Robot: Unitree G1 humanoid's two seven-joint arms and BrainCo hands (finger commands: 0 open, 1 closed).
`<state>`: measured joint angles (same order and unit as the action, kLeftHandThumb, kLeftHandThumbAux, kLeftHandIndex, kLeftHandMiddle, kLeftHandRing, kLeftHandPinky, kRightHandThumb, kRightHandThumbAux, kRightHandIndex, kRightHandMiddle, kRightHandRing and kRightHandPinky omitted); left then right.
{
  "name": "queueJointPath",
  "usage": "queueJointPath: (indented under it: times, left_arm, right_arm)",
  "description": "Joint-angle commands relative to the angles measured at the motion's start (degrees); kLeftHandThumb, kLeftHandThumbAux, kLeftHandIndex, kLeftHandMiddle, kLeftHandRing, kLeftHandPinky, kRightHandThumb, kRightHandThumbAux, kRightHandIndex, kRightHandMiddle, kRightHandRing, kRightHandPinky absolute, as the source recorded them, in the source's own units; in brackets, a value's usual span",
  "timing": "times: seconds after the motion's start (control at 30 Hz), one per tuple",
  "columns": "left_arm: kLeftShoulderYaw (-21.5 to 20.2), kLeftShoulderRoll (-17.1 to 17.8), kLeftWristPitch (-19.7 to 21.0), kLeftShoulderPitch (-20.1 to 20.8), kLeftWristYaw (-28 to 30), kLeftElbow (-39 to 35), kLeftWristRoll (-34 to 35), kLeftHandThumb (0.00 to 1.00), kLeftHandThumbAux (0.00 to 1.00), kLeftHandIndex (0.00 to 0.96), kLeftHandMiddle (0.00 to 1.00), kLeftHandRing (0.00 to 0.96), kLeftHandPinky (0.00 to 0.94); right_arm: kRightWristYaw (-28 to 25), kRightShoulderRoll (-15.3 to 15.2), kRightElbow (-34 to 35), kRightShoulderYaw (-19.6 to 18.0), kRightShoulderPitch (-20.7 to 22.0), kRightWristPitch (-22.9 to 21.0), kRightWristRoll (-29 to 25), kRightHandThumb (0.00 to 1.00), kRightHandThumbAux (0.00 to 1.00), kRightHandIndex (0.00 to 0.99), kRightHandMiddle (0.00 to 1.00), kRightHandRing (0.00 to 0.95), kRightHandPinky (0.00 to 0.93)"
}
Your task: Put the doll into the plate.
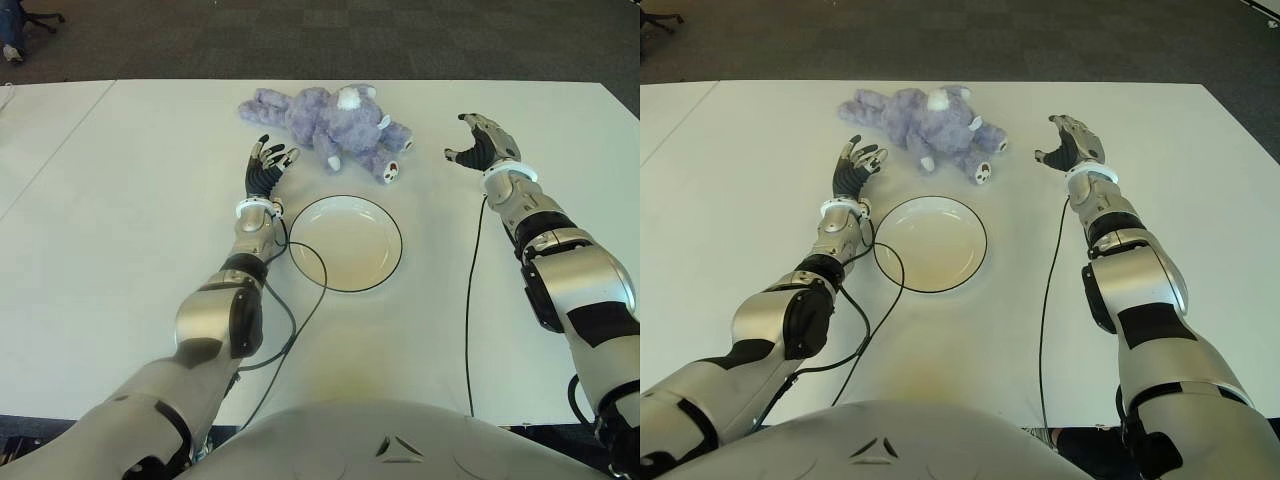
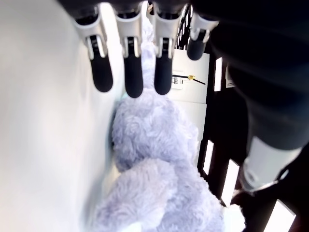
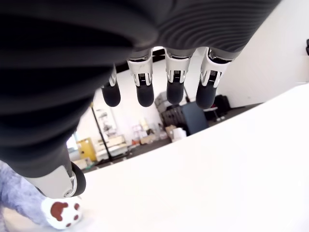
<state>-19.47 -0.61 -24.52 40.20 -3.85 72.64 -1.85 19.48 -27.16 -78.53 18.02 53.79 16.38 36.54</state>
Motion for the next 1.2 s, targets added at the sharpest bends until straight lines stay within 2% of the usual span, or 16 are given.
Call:
queueJointPath:
  times: [0.03,0.17,0.23,0.37,0.7,0.97,1.2]
  left_arm:
    - [-0.3,-2.0,6.5,-7.6,0.0,5.6,0.5,0.000,0.704,0.108,0.254,0.267,0.260]
    - [0.1,-2.0,6.1,-7.6,0.2,5.5,0.2,0.000,0.696,0.103,0.238,0.253,0.247]
    - [0.3,-2.0,6.1,-7.6,0.1,5.5,0.1,0.000,0.714,0.108,0.248,0.261,0.267]
    - [0.4,-2.1,6.1,-7.4,-0.4,5.4,0.1,0.000,0.727,0.108,0.250,0.267,0.275]
    - [0.4,-2.1,6.2,-7.4,-1.0,5.4,0.0,0.000,0.734,0.115,0.245,0.257,0.248]
    - [1.1,-1.9,6.5,-7.5,-1.6,5.5,-0.7,0.000,0.709,0.098,0.239,0.253,0.240]
    - [1.0,-1.7,7.0,-7.4,-1.8,5.5,-0.7,0.000,0.688,0.102,0.249,0.266,0.270]
  right_arm:
    - [2.3,0.8,0.2,0.9,0.7,2.6,0.6,0.413,0.593,0.072,0.028,0.058,0.142]
    - [4.3,1.6,0.7,1.3,1.3,5.6,0.4,0.436,0.585,0.084,0.053,0.079,0.158]
    - [5.4,2.0,0.8,1.4,1.2,7.0,0.4,0.463,0.575,0.101,0.079,0.107,0.201]
    - [8.2,3.4,1.1,2.3,0.9,10.1,0.8,0.507,0.563,0.123,0.109,0.137,0.223]
    - [11.2,5.1,1.4,3.7,0.0,15.7,1.0,0.551,0.542,0.157,0.149,0.161,0.205]
    - [11.2,6.0,1.4,4.4,0.5,16.1,0.9,0.575,0.529,0.160,0.162,0.170,0.213]
    - [10.8,7.2,1.2,4.6,0.5,15.4,0.9,0.577,0.528,0.161,0.162,0.170,0.211]
